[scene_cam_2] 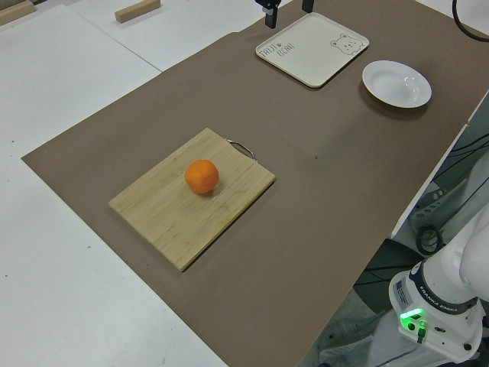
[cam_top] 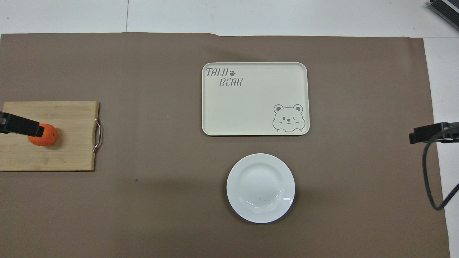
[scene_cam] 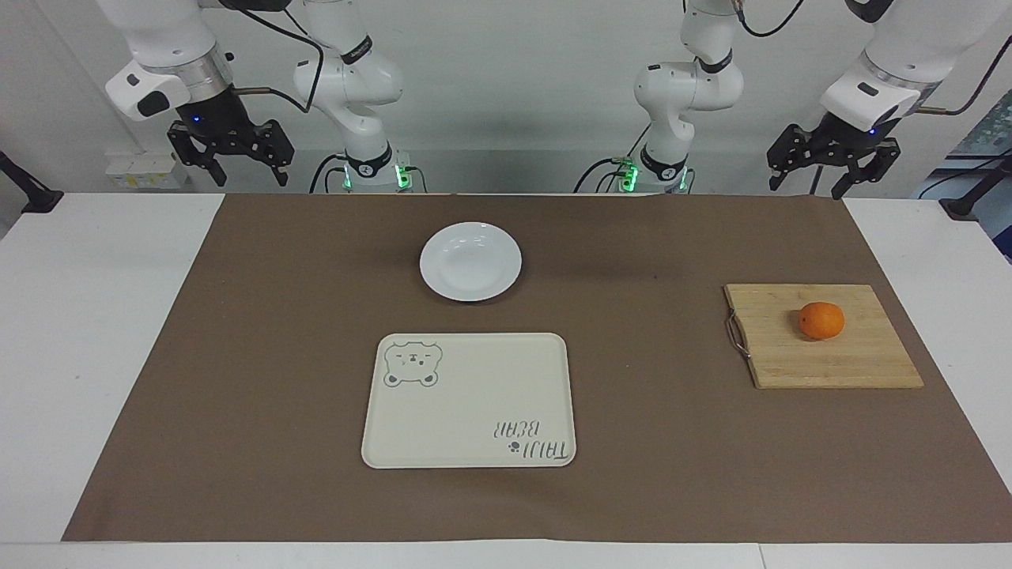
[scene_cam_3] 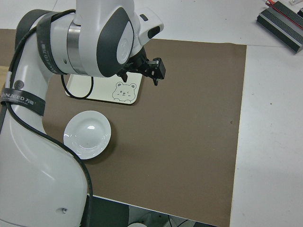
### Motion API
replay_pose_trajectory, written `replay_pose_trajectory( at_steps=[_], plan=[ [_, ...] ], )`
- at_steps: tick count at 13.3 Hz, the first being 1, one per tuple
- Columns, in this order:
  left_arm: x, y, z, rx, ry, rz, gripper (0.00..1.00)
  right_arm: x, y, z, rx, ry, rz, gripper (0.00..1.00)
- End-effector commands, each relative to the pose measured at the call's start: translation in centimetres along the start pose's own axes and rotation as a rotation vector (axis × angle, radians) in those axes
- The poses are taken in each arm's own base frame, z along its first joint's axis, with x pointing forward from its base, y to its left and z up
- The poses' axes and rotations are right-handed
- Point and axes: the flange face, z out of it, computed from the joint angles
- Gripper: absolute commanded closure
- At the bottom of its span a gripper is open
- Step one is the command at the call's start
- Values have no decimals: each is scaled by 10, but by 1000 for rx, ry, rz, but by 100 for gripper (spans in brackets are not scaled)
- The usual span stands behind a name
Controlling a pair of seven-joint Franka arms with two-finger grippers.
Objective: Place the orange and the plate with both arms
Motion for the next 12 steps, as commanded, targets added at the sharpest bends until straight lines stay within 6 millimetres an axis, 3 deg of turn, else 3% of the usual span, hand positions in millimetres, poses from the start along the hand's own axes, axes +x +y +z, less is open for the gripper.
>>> replay_pose_trajectory(
  at_steps=[1,8,10,12],
  plan=[
    [-4,-2,-4,-1,2,1,0,-8,5,0,-9,-6,-17,0],
    [-3,-6,-4,4,29,7,0,-8,5,0,-9,-6,-17,0],
    [-4,-21,4,8,60,-21,0,-8,5,1,-9,-8,-17,0],
    [-2,-38,25,7,56,-41,0,-8,5,1,-9,-8,-19,0]
  ],
)
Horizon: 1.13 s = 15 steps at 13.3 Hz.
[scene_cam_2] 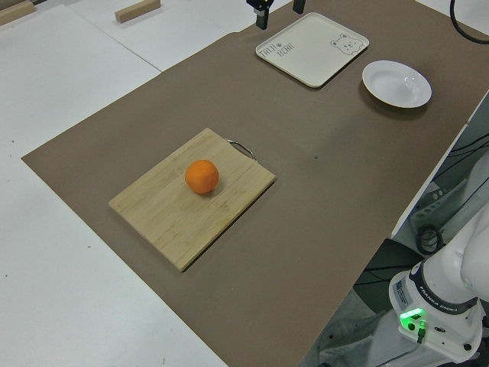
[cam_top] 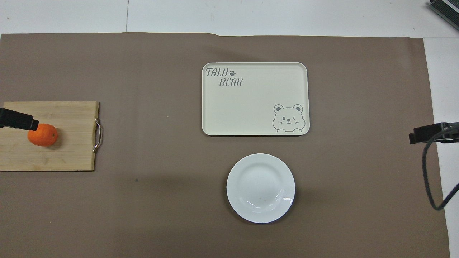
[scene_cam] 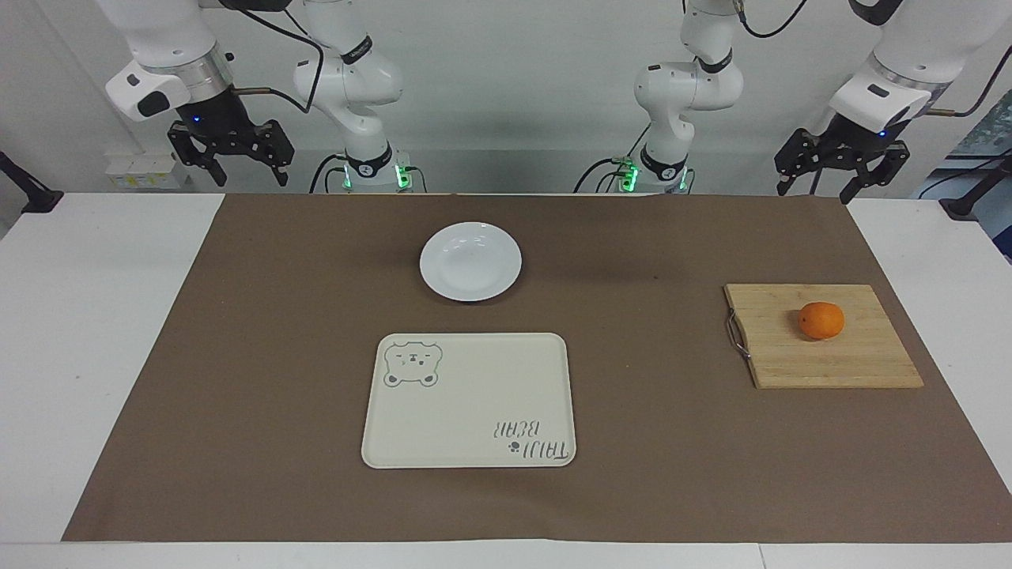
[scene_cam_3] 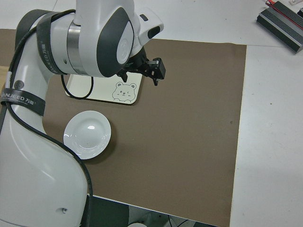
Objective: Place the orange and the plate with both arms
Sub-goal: 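Grasp the orange on the wooden board with the left gripper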
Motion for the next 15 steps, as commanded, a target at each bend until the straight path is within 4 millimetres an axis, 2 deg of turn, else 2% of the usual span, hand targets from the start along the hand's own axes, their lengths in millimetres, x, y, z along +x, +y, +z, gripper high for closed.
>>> replay_pose_trajectory(
  at_steps=[1,4,6,8,13,15],
  plan=[
    [-4,-26,29,1,22,-14,0,-8,5,0,-9,-7,-17,0],
    [1,-61,69,13,63,-29,0,-8,5,0,-8,-7,-19,0],
    [-5,-91,98,22,73,-14,0,-8,5,1,-8,-8,-17,0],
    [-6,-107,124,29,88,-18,0,-8,5,1,-9,-8,-17,0],
    [10,-144,201,30,77,-20,0,-9,5,1,-8,-7,-16,0],
    [10,-173,234,31,73,-25,0,-10,5,1,-7,-7,-17,0]
  ],
)
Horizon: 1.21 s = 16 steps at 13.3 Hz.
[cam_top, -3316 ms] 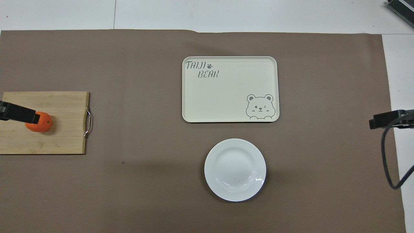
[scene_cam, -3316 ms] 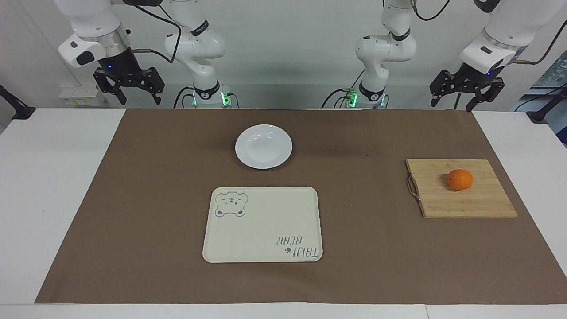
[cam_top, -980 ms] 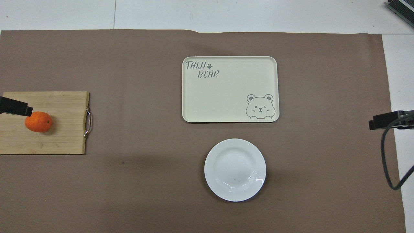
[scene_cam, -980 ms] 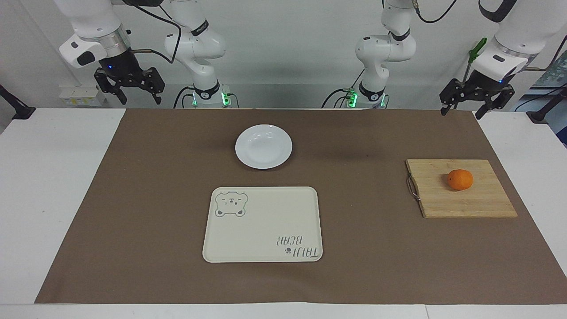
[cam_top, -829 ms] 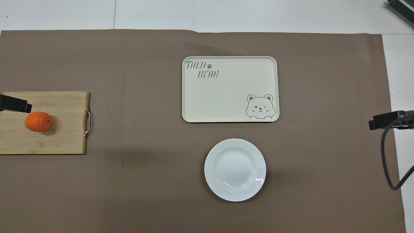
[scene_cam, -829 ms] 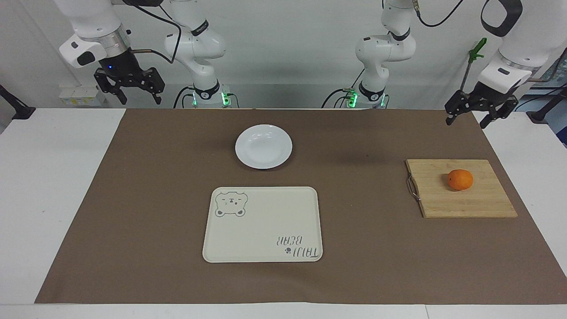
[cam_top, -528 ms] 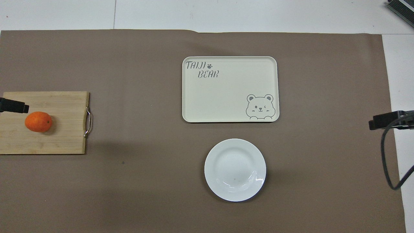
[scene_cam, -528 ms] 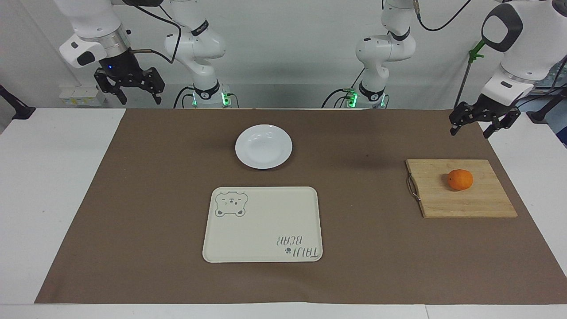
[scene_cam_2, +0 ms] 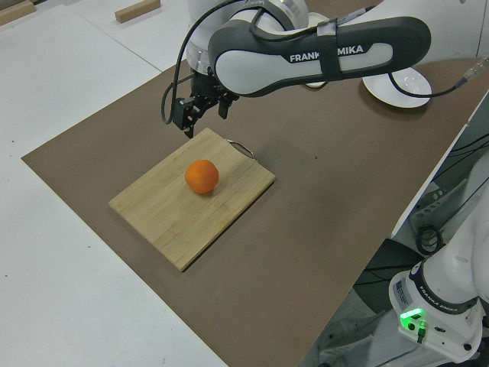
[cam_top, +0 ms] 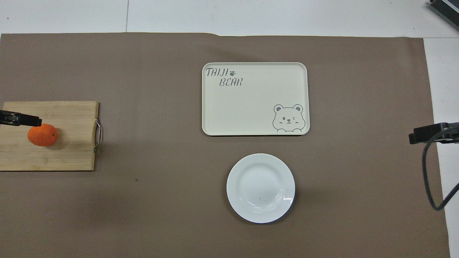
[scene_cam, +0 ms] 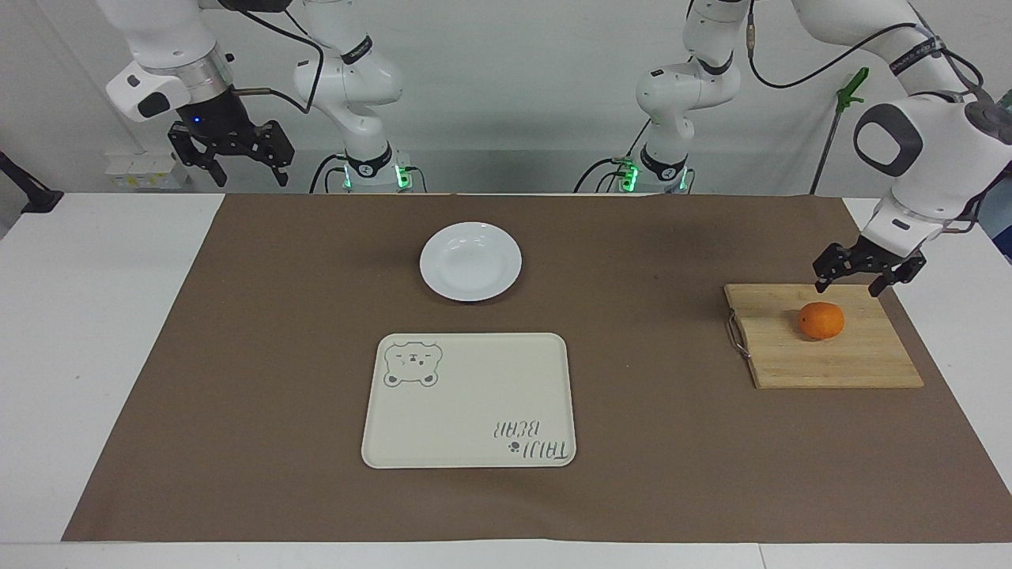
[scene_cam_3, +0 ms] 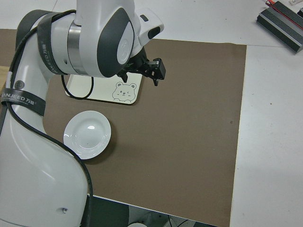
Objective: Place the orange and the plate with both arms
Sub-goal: 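Grasp the orange on the wooden board with the left gripper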
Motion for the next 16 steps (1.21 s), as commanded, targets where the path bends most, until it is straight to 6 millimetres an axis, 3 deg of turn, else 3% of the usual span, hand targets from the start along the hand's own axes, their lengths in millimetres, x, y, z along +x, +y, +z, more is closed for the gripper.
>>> replay_pose_trajectory(
  at_steps=[1,4,10,15,16],
  plan=[
    [-7,-22,39,-14,-9,16,0,-9,5,0,-8,-6,-16,0],
    [-12,-20,77,-7,0,14,0,-10,5,-1,-8,-4,-16,0],
    [-36,-14,106,-22,-37,-2,0,-10,5,-1,-8,-4,-16,0],
    [-43,-19,105,-23,-40,-18,1,-10,5,0,-8,-4,-16,0],
    [-43,-20,105,-22,-38,-16,22,-10,4,-1,-8,-3,-18,0]
  ],
)
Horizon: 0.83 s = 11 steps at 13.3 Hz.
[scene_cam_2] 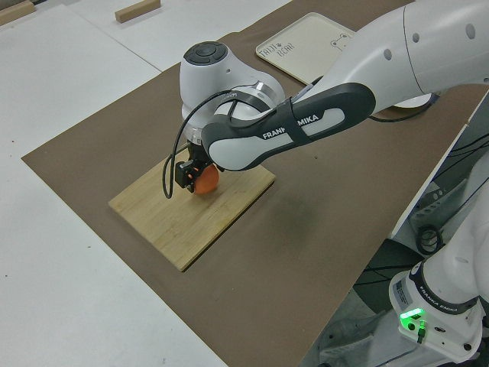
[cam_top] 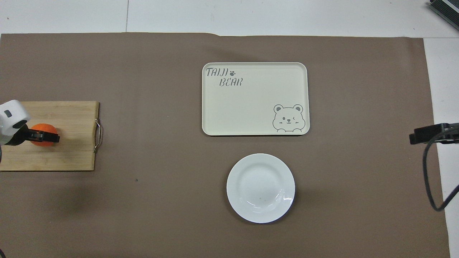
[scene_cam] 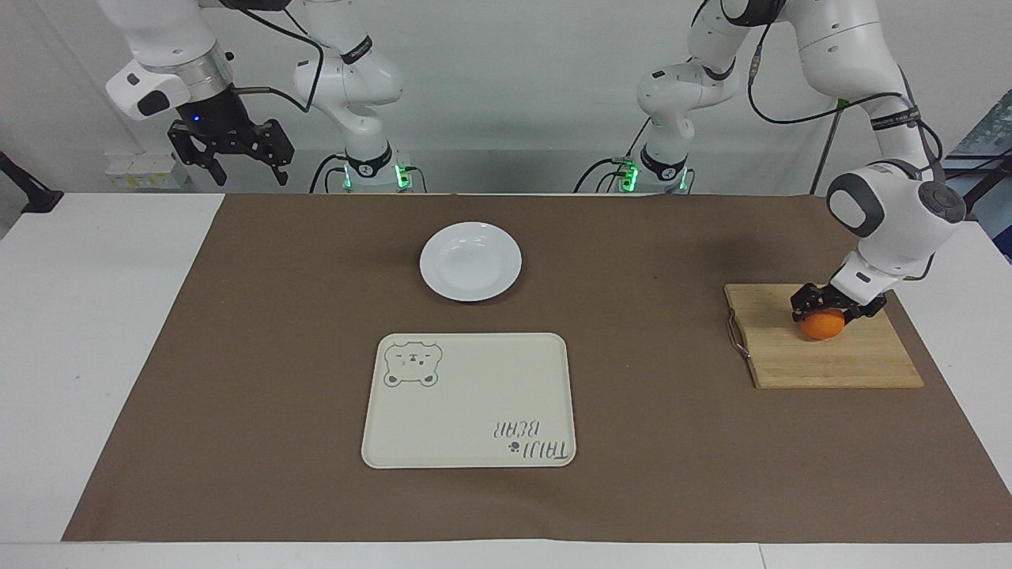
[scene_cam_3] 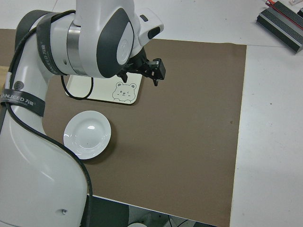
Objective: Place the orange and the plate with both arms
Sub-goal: 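Grasp the orange on the wooden board with the left gripper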
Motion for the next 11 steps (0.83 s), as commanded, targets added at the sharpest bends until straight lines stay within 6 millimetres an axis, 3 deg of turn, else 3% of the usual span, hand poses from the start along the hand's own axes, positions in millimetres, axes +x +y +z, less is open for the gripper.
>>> replay_pose_trajectory(
  at_steps=[1,3,5,6,11],
  plan=[
    [-9,1,-4,-2,22,-6,38,-9,5,0,-8,-5,-16,0],
    [-8,1,-9,-2,22,-8,75,-9,5,0,-8,-4,-17,0],
    [-3,11,-19,1,32,8,99,-9,5,0,-8,-4,-16,0],
    [-1,16,-27,6,45,17,100,-9,5,0,-8,-4,-16,0],
    [15,77,-62,11,75,121,100,-8,5,1,-8,-7,-17,0]
  ],
)
